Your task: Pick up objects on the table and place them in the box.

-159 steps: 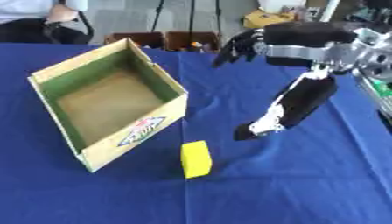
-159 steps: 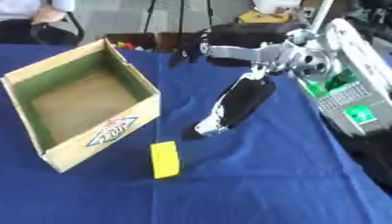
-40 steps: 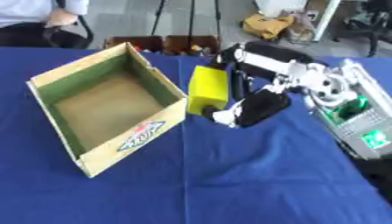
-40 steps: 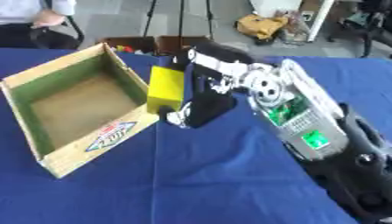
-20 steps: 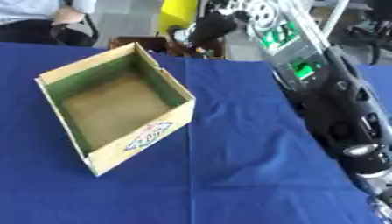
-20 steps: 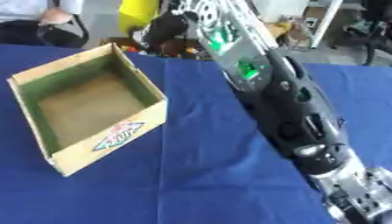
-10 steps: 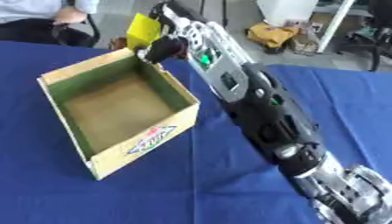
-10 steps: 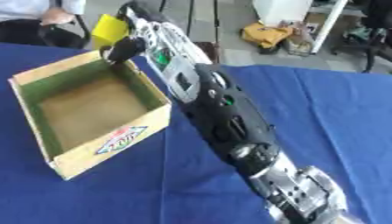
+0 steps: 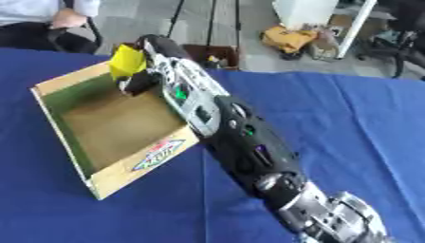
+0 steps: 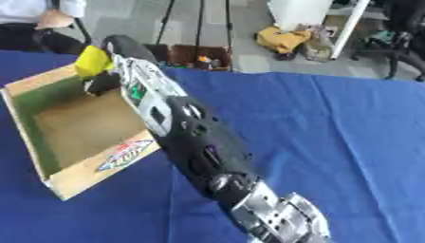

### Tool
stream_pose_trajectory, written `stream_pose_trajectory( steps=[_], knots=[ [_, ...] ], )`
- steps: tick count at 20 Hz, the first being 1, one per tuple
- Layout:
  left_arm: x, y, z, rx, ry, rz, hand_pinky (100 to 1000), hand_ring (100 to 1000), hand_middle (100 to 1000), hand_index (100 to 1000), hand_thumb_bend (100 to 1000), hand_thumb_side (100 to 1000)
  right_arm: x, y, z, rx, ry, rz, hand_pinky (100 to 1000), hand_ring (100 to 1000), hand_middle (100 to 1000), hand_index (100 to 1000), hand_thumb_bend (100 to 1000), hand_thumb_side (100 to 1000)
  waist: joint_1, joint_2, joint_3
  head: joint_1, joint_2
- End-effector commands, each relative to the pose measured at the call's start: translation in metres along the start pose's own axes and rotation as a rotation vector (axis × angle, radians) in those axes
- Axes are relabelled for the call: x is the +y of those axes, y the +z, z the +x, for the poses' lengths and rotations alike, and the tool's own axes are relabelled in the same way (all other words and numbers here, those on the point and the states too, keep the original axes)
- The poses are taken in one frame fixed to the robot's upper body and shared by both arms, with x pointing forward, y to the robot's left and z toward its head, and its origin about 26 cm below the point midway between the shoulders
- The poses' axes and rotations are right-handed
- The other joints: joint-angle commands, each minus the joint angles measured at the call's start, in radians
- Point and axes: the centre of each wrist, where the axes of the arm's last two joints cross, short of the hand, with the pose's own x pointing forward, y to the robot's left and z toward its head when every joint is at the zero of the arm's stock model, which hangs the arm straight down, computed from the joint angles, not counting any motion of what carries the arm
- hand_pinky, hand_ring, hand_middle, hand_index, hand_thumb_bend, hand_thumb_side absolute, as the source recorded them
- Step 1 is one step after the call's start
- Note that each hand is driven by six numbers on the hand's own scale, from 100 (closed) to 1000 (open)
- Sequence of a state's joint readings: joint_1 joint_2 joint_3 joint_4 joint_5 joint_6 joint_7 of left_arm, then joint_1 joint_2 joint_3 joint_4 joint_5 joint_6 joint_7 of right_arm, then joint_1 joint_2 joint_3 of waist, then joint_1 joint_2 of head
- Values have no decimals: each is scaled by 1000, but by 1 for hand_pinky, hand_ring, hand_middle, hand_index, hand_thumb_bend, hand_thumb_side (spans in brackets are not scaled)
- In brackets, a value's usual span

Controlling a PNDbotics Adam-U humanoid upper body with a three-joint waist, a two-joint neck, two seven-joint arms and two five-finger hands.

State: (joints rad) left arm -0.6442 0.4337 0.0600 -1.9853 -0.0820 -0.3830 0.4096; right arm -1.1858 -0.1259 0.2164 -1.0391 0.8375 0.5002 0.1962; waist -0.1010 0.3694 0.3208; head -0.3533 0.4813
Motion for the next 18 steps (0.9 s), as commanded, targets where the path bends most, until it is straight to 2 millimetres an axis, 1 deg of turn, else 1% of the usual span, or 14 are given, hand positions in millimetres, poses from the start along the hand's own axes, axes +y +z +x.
stream_pose_trajectory(
  steps=[1, 2, 3, 4, 7, 11, 12, 13, 14, 15, 16, 17, 18],
  knots=[
    [1, -9, 5, -37, 6, -1, 724, 908, 867, 924, 100, 913, 2, -1, 0, 2, 15, -18, 352, 438, 466, 502, 100, 205, -7, 0, 1, -2, -14],
    [1, -9, 5, -37, 7, 1, 724, 908, 867, 924, 100, 912, 8, -1, -2, 13, 13, -8, 350, 437, 465, 500, 100, 199, -7, 1, 1, -3, -15],
    [0, -9, 5, -38, 9, 3, 724, 908, 867, 924, 100, 912, 14, -2, -4, 23, 11, 1, 350, 437, 463, 501, 163, 100, -7, 2, 2, -3, -16],
    [0, -9, 5, -38, 10, 3, 723, 908, 867, 924, 100, 912, 20, -2, -6, 31, 10, 11, 349, 437, 465, 501, 100, 196, -7, 3, 3, -5, -17],
    [0, -9, 5, -36, 10, 4, 723, 908, 866, 924, 100, 912, 31, -3, -10, 45, 18, 24, 348, 437, 465, 500, 100, 197, -7, 5, 4, -6, -17],
    [0, -9, 5, -37, 11, 3, 723, 908, 866, 924, 100, 910, 41, -4, -12, 47, 25, 36, 359, 445, 474, 510, 100, 191, -8, 9, 5, -6, -17],
    [0, -9, 5, -37, 11, 3, 723, 908, 866, 924, 100, 910, 42, -4, -12, 43, 24, 39, 396, 468, 496, 533, 100, 205, -8, 9, 5, -6, -18],
    [0, -9, 5, -36, 11, 3, 722, 908, 866, 924, 100, 910, 42, -4, -12, 37, 24, 41, 413, 477, 505, 542, 123, 207, -7, 10, 6, -6, -17],
    [0, -9, 5, -36, 10, 3, 722, 908, 866, 924, 100, 909, 41, -3, -12, 31, 23, 41, 460, 504, 532, 576, 221, 245, -7, 10, 6, -6, -17],
    [0, -9, 5, -35, 10, 3, 722, 908, 866, 924, 100, 909, 40, -3, -11, 23, 22, 38, 488, 520, 553, 605, 278, 282, -7, 10, 6, -6, -17],
    [0, -9, 5, -34, 11, 3, 722, 908, 866, 924, 100, 910, 38, -3, -10, 10, 20, 31, 540, 555, 598, 672, 396, 355, -7, 11, 5, -6, -17],
    [0, -8, 5, -34, 11, 2, 722, 908, 866, 924, 100, 910, 36, -2, -8, -5, 17, 24, 568, 578, 622, 708, 457, 395, -6, 11, 4, -6, -18],
    [0, -8, 5, -33, 11, 2, 722, 908, 866, 924, 100, 910, 33, -2, -6, -21, 14, 17, 619, 638, 685, 789, 554, 482, -6, 11, 4, -6, -18]
  ],
)
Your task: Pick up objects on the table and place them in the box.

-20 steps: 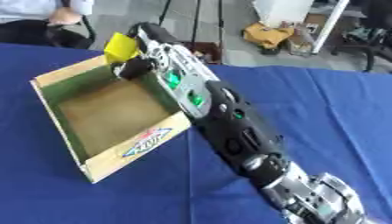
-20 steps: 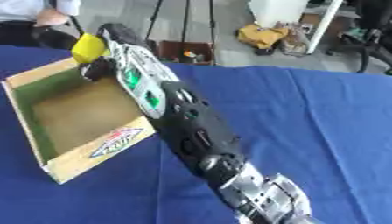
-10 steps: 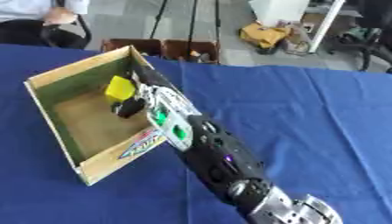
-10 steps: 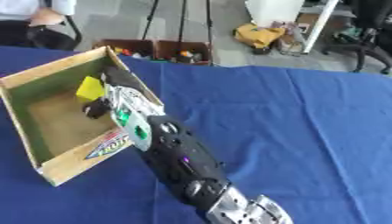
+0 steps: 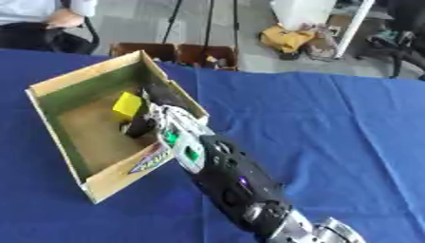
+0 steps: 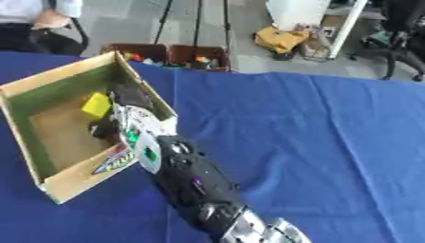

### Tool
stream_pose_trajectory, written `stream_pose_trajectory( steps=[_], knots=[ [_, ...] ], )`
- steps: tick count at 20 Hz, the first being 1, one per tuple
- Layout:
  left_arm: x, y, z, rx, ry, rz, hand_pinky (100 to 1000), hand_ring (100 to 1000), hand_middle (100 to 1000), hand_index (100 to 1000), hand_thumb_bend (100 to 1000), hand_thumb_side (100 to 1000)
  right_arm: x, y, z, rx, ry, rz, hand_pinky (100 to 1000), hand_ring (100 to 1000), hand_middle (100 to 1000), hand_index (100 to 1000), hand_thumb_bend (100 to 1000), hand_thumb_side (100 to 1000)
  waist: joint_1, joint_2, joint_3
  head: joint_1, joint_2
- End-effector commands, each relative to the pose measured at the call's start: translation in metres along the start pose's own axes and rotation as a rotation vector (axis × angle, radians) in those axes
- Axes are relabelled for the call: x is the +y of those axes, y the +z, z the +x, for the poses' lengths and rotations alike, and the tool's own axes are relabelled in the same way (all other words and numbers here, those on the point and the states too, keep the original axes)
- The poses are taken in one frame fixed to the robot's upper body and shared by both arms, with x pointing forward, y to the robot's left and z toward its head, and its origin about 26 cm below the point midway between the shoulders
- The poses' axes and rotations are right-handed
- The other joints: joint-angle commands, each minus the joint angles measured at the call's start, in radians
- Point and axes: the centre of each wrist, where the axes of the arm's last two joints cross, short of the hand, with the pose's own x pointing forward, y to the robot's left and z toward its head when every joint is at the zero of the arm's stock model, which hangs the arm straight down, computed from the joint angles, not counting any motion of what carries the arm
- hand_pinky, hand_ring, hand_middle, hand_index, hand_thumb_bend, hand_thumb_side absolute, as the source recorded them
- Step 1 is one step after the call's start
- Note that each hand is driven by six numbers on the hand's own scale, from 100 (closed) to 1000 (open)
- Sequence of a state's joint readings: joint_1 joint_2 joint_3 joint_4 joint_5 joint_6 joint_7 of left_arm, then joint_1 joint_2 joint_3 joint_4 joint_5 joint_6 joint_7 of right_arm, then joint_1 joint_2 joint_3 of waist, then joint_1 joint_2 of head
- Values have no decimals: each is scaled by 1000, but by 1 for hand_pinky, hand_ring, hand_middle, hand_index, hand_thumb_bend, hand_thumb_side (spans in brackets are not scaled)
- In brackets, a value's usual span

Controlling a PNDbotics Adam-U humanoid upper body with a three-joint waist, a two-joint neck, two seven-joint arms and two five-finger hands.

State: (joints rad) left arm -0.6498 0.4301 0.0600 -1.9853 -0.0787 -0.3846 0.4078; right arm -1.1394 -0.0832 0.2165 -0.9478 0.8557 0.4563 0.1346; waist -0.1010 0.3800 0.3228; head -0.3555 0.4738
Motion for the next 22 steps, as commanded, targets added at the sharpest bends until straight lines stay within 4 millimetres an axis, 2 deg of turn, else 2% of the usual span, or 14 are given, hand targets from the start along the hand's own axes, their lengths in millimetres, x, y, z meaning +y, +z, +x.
stream_pose_trajectory(
  steps=[1, 4, 5, 8, 9, 10, 11, 12, 13, 16, 18, 22],
  knots=[
    [1, -7, 4, -29, 3, -1, 722, 908, 866, 924, 100, 909, -13, 3, 11, -65, -4, -40, 640, 671, 717, 816, 576, 532, -6, 0, 1, -3, -11],
    [1, -7, 4, -26, 2, -2, 722, 908, 865, 924, 100, 909, -20, 4, 13, -93, -2, -69, 757, 791, 831, 882, 670, 693, -5, -1, 0, -2, -10],
    [1, -6, 4, -26, 1, -2, 722, 908, 865, 924, 100, 909, -23, 5, 13, -100, 0, -84, 769, 802, 841, 886, 681, 715, -5, -1, -1, -2, -10],
    [2, -6, 4, -24, -4, -2, 722, 908, 866, 924, 100, 909, -38, 7, 15, -124, 1, -134, 800, 831, 866, 889, 683, 751, -4, -3, -7, 3, -8],
    [3, -6, 4, -23, -6, -3, 722, 908, 866, 924, 100, 909, -47, 9, 16, -139, -1, -161, 804, 833, 868, 888, 618, 838, -4, -5, -11, 7, -6],
    [3, -6, 4, -22, -9, -4, 722, 908, 866, 924, 100, 909, -57, 12, 17, -154, -5, -187, 806, 833, 864, 887, 676, 776, -4, -6, -15, 11, -4],
    [4, -5, 4, -21, -14, -6, 722, 908, 866, 924, 100, 909, -70, 16, 18, -173, -12, -220, 805, 831, 862, 885, 673, 783, -4, -7, -20, 17, -3],
    [5, -5, 4, -20, -18, -6, 722, 908, 866, 924, 100, 906, -82, 22, 18, -191, -22, -251, 804, 830, 862, 883, 599, 864, -3, -9, -24, 23, -2],
    [6, -5, 4, -19, -23, -7, 723, 908, 866, 924, 100, 909, -96, 28, 18, -212, -34, -288, 802, 826, 855, 879, 665, 801, -3, -10, -29, 29, 0],
    [8, -3, 3, -16, -35, -6, 723, 909, 866, 924, 100, 910, -133, 51, 13, -264, -82, -396, 783, 812, 836, 870, 644, 845, -2, -14, -42, 57, 8],
    [9, -3, 3, -15, -39, -4, 723, 909, 866, 924, 100, 910, -151, 66, 8, -291, -120, -461, 777, 807, 831, 867, 620, 873, 0, -17, -50, 74, 13],
    [11, -2, 3, -12, -50, -1, 724, 909, 866, 924, 100, 912, -179, 106, -3, -370, -212, -593, 769, 801, 825, 858, 574, 868, 11, -20, -66, 105, 15]
  ],
)
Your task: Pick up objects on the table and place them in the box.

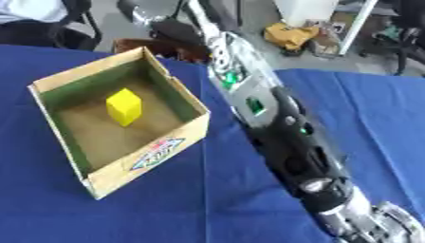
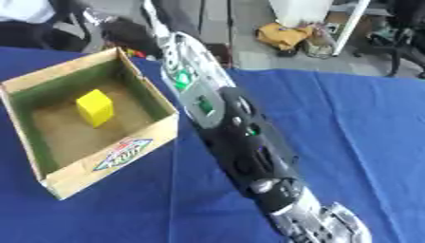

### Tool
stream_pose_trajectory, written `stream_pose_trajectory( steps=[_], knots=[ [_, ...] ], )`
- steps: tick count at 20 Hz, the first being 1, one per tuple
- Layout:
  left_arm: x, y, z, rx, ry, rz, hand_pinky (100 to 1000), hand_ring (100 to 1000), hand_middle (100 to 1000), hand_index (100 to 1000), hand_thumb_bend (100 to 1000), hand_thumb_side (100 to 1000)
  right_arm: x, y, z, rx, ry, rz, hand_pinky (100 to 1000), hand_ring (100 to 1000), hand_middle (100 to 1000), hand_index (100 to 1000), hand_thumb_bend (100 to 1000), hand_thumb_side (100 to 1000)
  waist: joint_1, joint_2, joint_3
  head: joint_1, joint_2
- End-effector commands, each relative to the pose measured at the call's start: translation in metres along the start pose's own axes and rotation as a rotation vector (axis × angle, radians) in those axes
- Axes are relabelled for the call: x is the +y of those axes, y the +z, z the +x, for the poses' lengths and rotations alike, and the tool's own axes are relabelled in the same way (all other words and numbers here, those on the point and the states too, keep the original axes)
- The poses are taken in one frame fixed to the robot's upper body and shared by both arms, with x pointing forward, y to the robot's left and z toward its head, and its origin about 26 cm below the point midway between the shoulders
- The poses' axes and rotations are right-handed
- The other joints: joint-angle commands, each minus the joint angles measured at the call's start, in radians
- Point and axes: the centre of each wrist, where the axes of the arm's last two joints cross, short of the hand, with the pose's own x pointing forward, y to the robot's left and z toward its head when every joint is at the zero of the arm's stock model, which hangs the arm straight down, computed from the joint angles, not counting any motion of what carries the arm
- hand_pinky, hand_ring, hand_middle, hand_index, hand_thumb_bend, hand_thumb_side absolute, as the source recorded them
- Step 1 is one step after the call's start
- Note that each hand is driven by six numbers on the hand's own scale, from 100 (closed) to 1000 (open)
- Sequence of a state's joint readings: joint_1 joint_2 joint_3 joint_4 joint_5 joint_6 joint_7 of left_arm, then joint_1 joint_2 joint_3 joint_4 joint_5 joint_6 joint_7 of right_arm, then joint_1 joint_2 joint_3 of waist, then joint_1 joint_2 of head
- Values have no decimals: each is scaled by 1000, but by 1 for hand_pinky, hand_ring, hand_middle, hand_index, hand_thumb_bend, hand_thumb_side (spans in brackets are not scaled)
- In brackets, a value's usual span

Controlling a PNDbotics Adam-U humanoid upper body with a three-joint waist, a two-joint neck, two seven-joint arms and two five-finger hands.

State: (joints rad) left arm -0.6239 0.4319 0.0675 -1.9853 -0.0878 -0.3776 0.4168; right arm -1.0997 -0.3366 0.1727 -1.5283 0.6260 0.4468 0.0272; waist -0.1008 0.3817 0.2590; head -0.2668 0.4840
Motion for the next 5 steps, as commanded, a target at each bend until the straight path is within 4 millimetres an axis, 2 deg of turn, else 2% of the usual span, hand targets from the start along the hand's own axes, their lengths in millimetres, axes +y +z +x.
stream_pose_trajectory(
  steps=[1, 3, 4, 5],
  knots=[
    [7, -8, 4, -37, -26, -5, 725, 909, 866, 924, 100, 913, -48, 16, 12, -87, -63, -145, 767, 800, 821, 854, 555, 827, 14, -23, -7, 22, 6],
    [8, -8, 4, -36, -30, -3, 725, 909, 866, 924, 100, 913, -64, 31, 12, -119, -108, -207, 762, 795, 813, 847, 517, 695, 22, -25, -18, 33, 6],
    [8, -7, 4, -35, -32, -2, 725, 909, 866, 924, 100, 913, -71, 39, 12, -132, -131, -233, 756, 790, 802, 840, 466, 631, 26, -26, -24, 38, 7],
    [8, -7, 4, -34, -33, -2, 726, 908, 866, 924, 100, 913, -78, 47, 11, -146, -154, -260, 751, 786, 799, 837, 435, 604, 30, -27, -30, 44, 7]
  ],
)
